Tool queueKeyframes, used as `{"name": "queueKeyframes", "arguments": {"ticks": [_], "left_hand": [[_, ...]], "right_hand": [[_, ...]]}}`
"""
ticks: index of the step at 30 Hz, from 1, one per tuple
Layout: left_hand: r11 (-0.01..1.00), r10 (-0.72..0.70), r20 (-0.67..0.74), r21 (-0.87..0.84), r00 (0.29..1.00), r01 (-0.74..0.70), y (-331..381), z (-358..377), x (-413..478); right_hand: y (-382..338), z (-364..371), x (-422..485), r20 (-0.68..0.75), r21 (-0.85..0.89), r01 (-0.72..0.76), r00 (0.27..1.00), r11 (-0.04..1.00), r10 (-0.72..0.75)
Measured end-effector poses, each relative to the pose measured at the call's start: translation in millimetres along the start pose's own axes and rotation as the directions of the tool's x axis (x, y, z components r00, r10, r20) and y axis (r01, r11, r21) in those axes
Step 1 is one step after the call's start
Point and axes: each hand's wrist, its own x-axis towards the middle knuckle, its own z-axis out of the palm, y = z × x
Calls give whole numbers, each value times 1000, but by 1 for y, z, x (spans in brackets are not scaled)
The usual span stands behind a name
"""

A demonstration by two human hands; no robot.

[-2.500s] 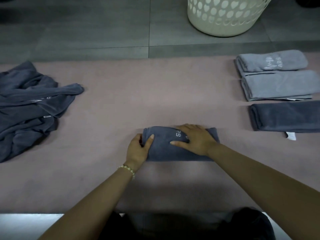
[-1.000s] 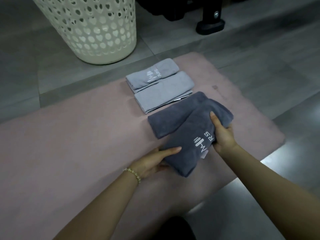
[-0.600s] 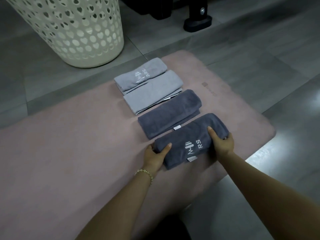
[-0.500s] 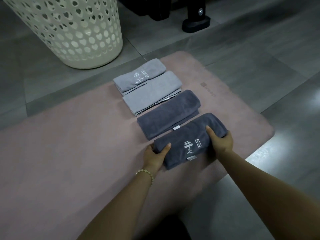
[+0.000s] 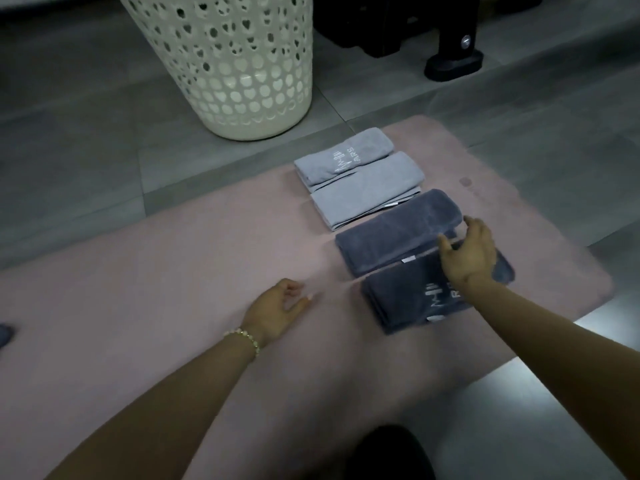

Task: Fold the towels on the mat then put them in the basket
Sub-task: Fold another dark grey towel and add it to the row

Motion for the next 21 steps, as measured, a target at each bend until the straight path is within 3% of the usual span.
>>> {"name": "queueKeyframes", "arguments": {"ticks": [3,5,8,11,15,21], "left_hand": [[982,-19,-62,185,998,30,-38,-59,-35],[955,-74,-114,279,991,104,-74,-93,-65],[914,-197,-257,302,946,272,-137,-137,-119],[880,-314,-454,190,834,435,-200,-169,-174],[820,-409,-567,115,715,561,-262,-197,-227],[790,-400,-705,59,586,610,-312,-253,-259]], "right_hand": [[-57,37,-25,140,-100,240,964,966,-225],[-92,69,-55,292,-111,382,895,917,-338],[-126,122,-120,582,-100,599,683,795,-441],[-147,166,-188,741,-29,735,471,677,-479],[-175,208,-257,853,53,804,272,593,-445],[-235,267,-330,865,152,862,121,484,-486]]}}
